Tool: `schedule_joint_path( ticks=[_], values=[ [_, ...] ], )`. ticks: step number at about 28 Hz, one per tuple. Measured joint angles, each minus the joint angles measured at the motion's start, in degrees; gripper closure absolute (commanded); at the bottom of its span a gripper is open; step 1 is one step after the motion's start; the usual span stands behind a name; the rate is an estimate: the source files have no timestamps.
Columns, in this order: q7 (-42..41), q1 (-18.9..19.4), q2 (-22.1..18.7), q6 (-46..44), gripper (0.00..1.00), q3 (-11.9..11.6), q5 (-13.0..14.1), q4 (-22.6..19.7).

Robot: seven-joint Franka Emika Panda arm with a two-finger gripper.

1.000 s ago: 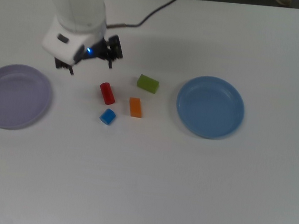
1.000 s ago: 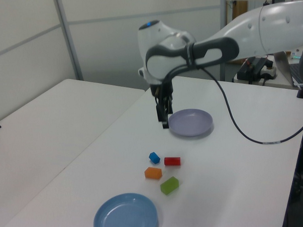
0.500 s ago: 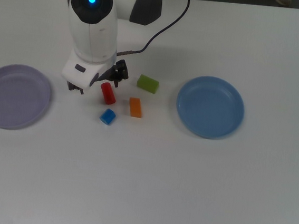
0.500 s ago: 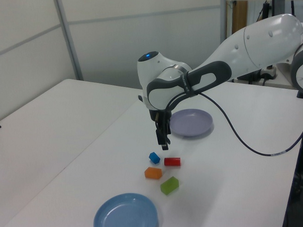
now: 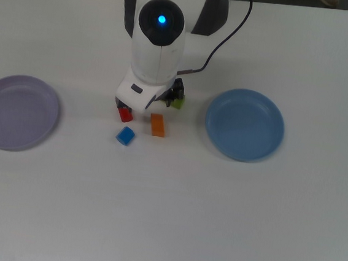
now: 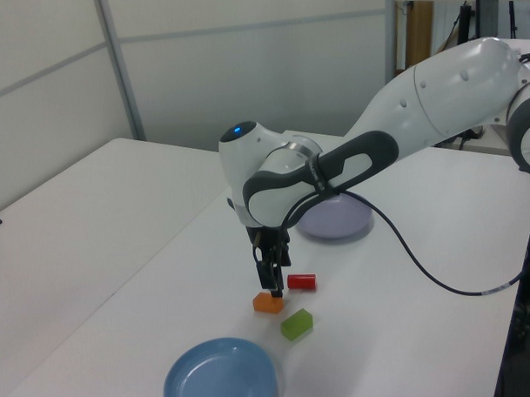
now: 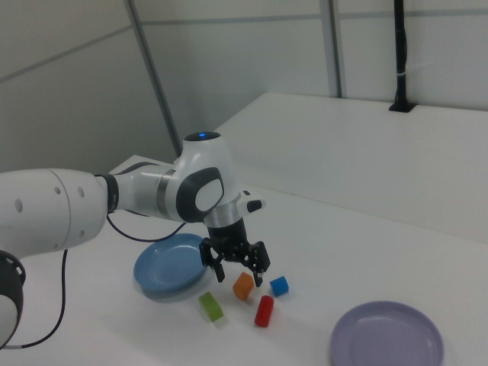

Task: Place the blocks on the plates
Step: 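Lower the open gripper toward the orange block, then close the gripper on the orange block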

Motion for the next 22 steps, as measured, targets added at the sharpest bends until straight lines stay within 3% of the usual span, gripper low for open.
schedule_joint_path(
  ticks=[14, 20, 22],
  values=[
    [5.9, 0.7, 4.3, 7.1, 0.16, 0.0, 0.0, -0.1],
    [6.3, 0.9, 4.3, 7.1, 1.0, 0.0, 0.0, 0.0],
    [6.4, 1.0, 4.3, 7.1, 1.0, 0.0, 0.0, 0.0]
  ],
)
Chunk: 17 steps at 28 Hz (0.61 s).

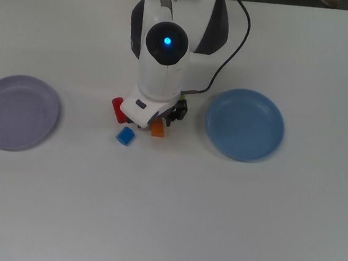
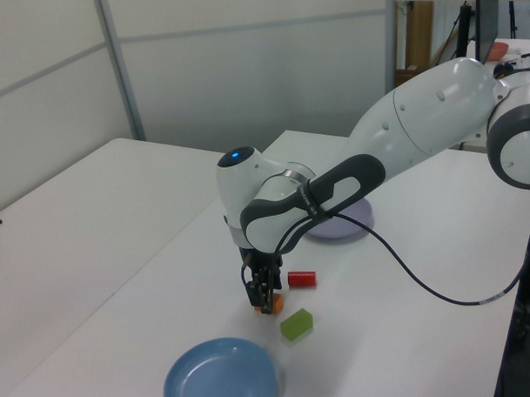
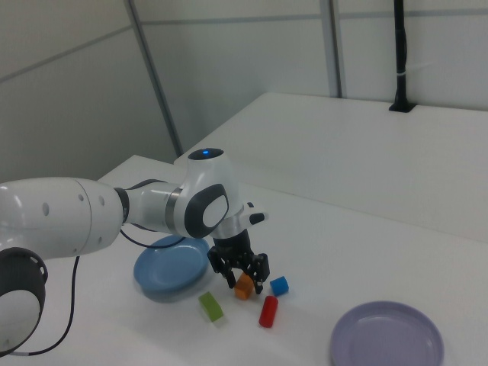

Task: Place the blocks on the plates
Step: 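Close the gripper on the orange block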

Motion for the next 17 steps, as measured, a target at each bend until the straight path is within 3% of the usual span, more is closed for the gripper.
schedule_joint_path(
  ticks=[17],
  values=[
    [1.5, 0.5, -0.7, -0.1, 1.0, 0.0, 0.0, 0.2]
  ],
)
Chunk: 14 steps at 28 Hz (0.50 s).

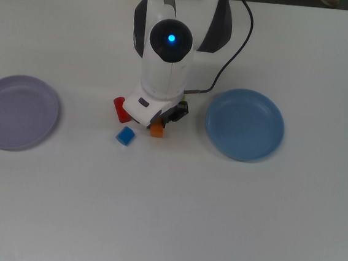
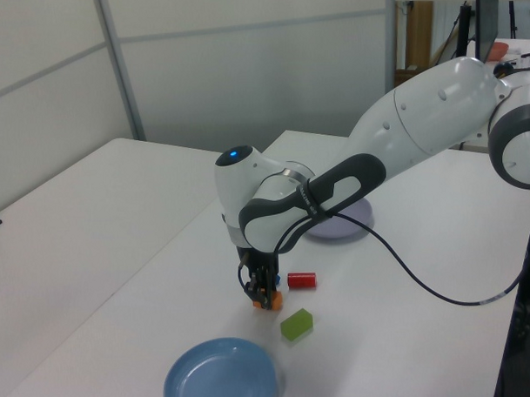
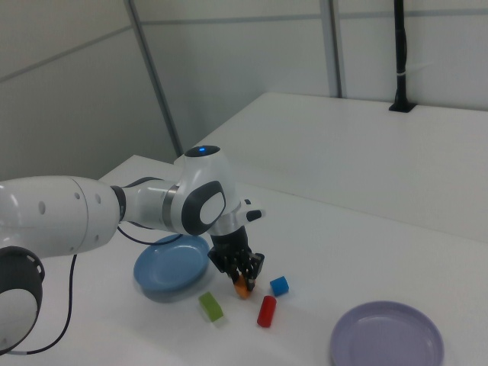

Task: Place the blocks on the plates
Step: 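Close the gripper on the orange block, then carry the orange block over the light blue plate and release it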

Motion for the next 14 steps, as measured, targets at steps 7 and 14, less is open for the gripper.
schedule_joint_path(
  ticks=[7, 14],
  values=[
    [0.0, 0.8, -4.0, -2.4, 1.0, 0.8, 0.0, 0.2],
    [5.5, 6.6, -5.2, -2.9, 1.0, 2.6, 0.0, 1.4]
  ],
)
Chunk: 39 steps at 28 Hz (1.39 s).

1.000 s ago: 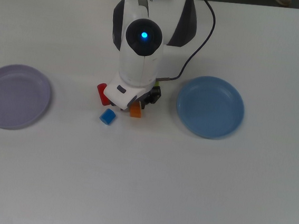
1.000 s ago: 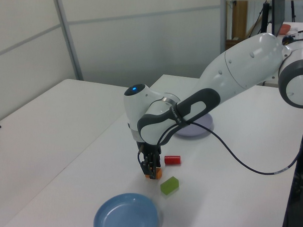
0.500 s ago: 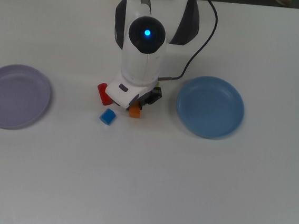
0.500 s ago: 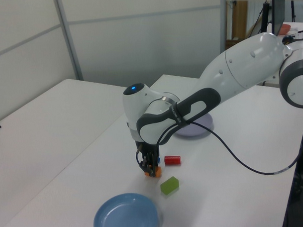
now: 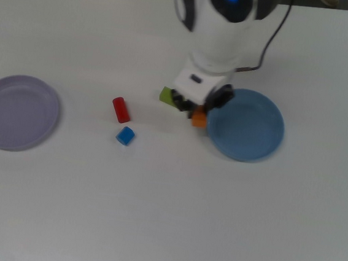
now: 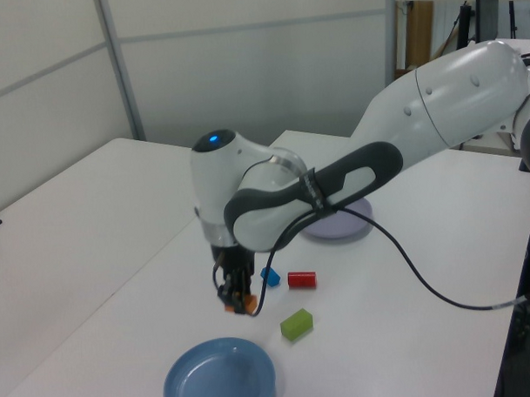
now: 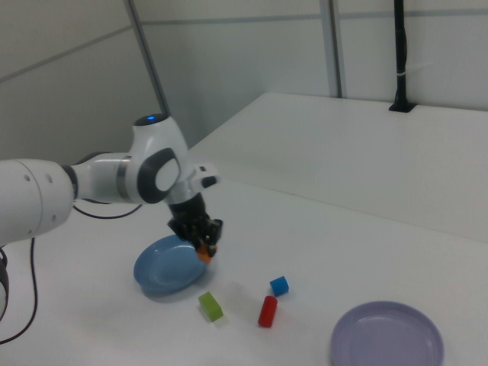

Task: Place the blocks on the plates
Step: 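Carry the orange block over the light blue plate and release it, then move the gripper to the green block and lower onto it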

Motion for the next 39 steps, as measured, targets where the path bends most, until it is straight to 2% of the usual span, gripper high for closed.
schedule_joint_path(
  ticks=[6, 11, 12, 13, 16, 17, 18, 19, 32, 35, 39],
  values=[
    [1.7, 5.1, 1.3, 0.0, 1.0, 0.1, 0.0, 0.2],
    [2.1, 6.7, 4.5, 0.0, 1.0, 0.1, 0.0, 2.1],
    [2.1, 6.8, 5.1, 0.2, 0.98, 0.1, 0.0, 2.5],
    [2.1, 6.8, 5.7, 0.5, 0.85, 0.1, 0.0, 3.0],
    [2.1, 6.8, 7.3, 2.8, 0.68, 0.4, 0.0, 3.9],
    [2.1, 6.8, 7.6, 3.3, 0.59, 0.6, 0.0, 4.1],
    [2.1, 6.8, 7.9, 3.5, 0.39, 0.8, 0.0, 4.2],
    [2.1, 6.8, 8.2, 3.6, 0.0, 0.9, 0.0, 4.3],
    [1.7, 6.8, 8.2, 2.9, 0.0, 1.3, -0.3, 4.9],
    [-2.5, 6.4, 7.3, -0.5, 0.0, 1.1, -0.6, 5.0],
    [-14.4, 4.4, 5.0, -6.4, 0.0, 0.9, -0.7, 4.9]
  ],
)
